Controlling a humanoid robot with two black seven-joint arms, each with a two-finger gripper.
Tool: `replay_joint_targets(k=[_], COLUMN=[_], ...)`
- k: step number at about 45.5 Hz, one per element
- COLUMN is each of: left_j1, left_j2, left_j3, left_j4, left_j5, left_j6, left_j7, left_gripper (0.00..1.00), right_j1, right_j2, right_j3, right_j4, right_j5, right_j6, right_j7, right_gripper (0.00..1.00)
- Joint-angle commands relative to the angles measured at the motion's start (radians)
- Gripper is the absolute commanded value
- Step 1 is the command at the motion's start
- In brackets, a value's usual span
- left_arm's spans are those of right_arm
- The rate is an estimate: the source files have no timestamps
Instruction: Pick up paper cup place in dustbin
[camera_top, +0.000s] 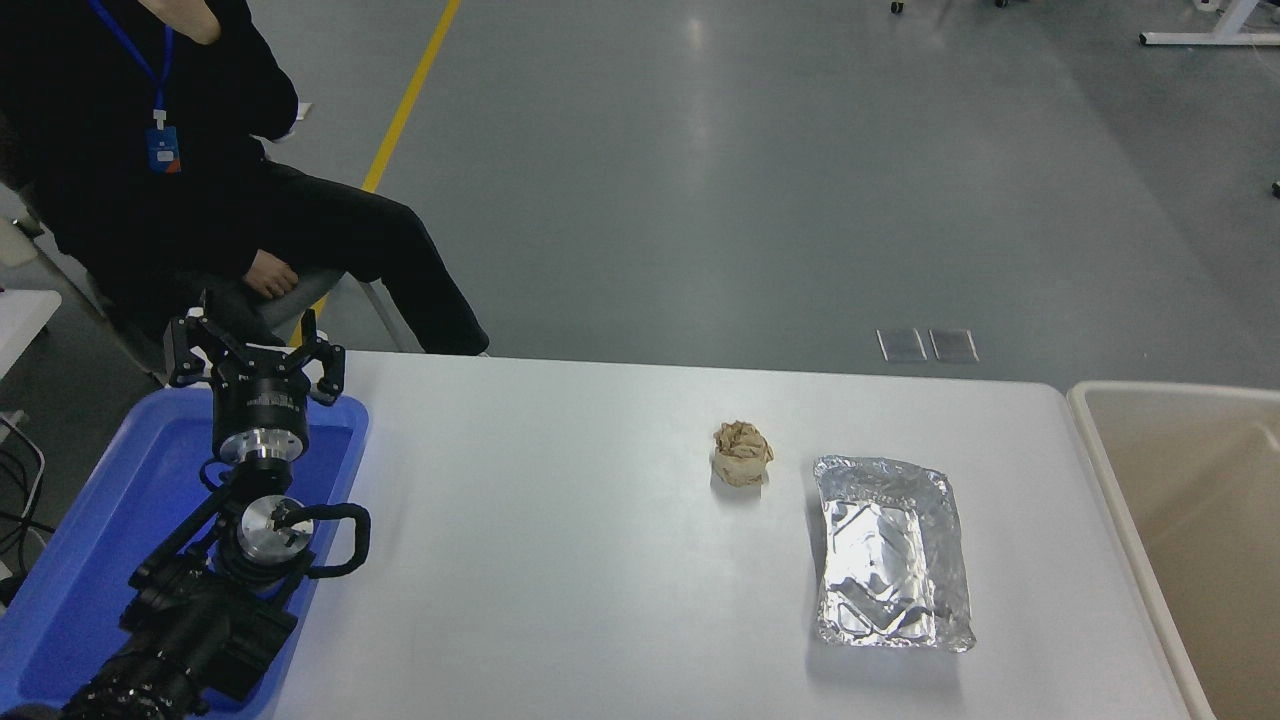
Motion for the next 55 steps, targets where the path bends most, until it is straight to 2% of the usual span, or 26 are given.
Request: replay_joint_targets(k=[1,16,43,44,45,46,47,49,55], left_j1=[0.001,-0.001,-0.001,-0.001,-0.001,-0.001,-0.001,-0.001,0.001], left_j2=[0.000,0.000,0.000,0.000,0.000,0.000,0.000,0.000,0.000], left_j3=[0.000,0.000,0.000,0.000,0.000,0.000,0.000,0.000,0.000], left_j4=[0.000,0.000,0.000,0.000,0.000,0.000,0.000,0.000,0.000], left_j5=[0.000,0.000,0.000,0.000,0.000,0.000,0.000,0.000,0.000], left_j6=[0.000,0.000,0.000,0.000,0.000,0.000,0.002,0.000,0.000], left_j7=[0.000,0.000,0.000,0.000,0.000,0.000,0.000,0.000,0.000], left_gripper=[0.99,0.99,0.99,0.99,0.99,0.99,0.99,0.99,0.99], right_j1=[-0.259,-0.434,-0.589,-0.592,-0.592,-0.594,-0.594,-0.594,-0.594], right_j2=[0.189,0.315,0.338,0.338,0.338,0.340,0.341,0.343,0.344], right_j3=[0.156,0.224,0.307,0.307,0.307,0.307,0.307,0.304,0.299], right_j4=[-0.264,-0.345,-0.361,-0.361,-0.361,-0.364,-0.364,-0.364,-0.362], right_j5=[0.037,0.039,0.042,0.042,0.040,0.039,0.039,0.037,0.037], right_j6=[-0.022,-0.030,-0.030,-0.030,-0.029,-0.033,-0.033,-0.032,-0.024], right_j7=[-0.001,0.003,0.023,0.025,0.025,0.025,0.025,0.025,0.025], right_gripper=[0.00,0.00,0.00,0.12,0.37,0.68,0.85,1.00,1.00])
